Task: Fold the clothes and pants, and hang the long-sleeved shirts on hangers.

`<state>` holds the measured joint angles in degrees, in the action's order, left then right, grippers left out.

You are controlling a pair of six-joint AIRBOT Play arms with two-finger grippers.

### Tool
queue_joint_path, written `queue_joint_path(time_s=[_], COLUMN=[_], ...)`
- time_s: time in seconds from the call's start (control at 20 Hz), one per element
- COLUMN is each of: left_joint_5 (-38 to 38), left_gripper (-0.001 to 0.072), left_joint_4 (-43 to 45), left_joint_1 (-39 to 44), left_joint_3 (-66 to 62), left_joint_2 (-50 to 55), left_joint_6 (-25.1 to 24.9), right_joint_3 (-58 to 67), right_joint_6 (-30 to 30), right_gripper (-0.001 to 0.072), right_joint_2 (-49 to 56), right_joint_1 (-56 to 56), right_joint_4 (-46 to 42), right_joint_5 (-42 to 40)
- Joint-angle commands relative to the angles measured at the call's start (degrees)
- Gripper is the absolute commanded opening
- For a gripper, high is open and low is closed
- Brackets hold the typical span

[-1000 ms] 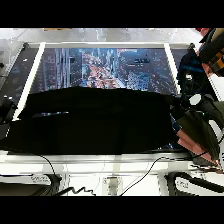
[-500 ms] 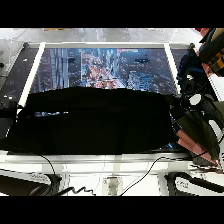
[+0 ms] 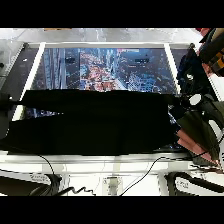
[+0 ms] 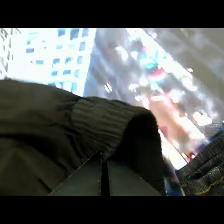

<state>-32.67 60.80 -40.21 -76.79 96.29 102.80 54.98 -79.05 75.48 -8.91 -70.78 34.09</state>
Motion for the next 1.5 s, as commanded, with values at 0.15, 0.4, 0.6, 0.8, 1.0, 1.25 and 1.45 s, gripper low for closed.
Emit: queue_joint_path(time_s=[0.15,0.4,0.6,0.8,1.0,1.25,1.45], left_joint_5=[0.0,-1.4,-1.2,-9.5,-11.2,-14.8,-18.3], left_gripper=[0.0006,0.0009,0.0504,0.0706,0.0659,0.0009,0.0009], left_joint_4=[9.0,17.4,16.4,13.4,17.2,17.2,17.0], left_joint_1=[0.0,0.0,0.3,0.2,0.0,0.3,1.0], left_joint_3=[-2.8,5.8,6.7,5.9,5.6,5.7,7.4], left_joint_2=[-5.5,-4.9,-3.0,-6.2,-16.7,-27.3,-29.1], left_joint_6=[-16.3,-15.3,-15.2,-15.2,-19.8,-21.3,-21.4], right_joint_3=[-0.2,-0.2,-0.1,0.6,5.0,4.7,-7.1], right_joint_6=[0.0,-2.6,-2.8,-2.8,-2.8,-2.3,-2.3], right_gripper=[0.0019,0.002,0.0051,0.0512,0.0324,0.0018,0.0018], right_joint_2=[0.4,4.3,5.4,2.9,-4.8,-16.2,-26.3], right_joint_1=[0.0,0.0,0.0,0.0,-3.2,-13.0,-17.2], right_joint_4=[3.4,3.5,4.1,2.1,-3.7,-6.1,-5.4], right_joint_5=[-8.0,-11.1,-20.6,-17.7,1.5,31.2,41.6])
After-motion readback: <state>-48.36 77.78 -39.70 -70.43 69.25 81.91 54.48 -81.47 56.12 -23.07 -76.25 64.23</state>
